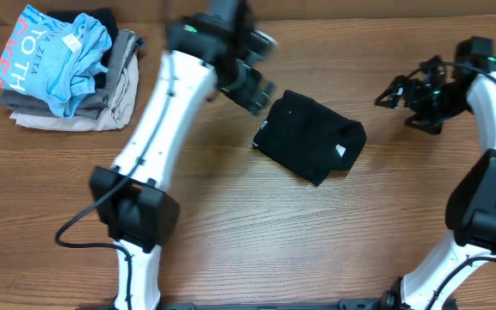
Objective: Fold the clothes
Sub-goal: 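Grasp the folded black shirt bundle with the left gripper and lift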
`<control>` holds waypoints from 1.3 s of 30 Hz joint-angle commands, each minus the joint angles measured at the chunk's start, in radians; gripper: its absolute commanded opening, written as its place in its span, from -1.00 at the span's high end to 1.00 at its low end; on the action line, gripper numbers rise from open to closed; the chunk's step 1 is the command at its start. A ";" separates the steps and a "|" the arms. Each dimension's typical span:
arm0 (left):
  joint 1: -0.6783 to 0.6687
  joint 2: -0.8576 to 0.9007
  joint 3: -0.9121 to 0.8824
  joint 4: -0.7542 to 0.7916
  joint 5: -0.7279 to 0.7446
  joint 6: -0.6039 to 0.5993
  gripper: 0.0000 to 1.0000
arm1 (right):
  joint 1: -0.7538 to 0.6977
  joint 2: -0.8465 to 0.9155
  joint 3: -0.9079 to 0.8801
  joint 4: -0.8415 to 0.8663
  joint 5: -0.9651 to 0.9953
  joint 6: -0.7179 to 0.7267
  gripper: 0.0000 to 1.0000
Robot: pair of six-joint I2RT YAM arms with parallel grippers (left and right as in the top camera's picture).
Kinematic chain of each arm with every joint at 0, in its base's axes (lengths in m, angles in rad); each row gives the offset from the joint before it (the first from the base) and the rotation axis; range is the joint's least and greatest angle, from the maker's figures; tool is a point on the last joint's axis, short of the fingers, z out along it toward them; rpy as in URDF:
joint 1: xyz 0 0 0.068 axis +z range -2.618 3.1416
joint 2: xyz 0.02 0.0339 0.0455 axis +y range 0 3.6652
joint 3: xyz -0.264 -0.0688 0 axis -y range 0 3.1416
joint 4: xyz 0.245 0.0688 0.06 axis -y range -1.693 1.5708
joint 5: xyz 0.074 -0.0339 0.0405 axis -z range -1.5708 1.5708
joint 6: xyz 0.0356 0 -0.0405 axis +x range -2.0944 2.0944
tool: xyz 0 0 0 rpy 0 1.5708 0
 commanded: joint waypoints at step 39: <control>-0.303 0.282 -0.159 0.321 -0.040 0.015 -1.00 | -0.148 -0.031 0.019 -0.068 0.019 0.000 -1.00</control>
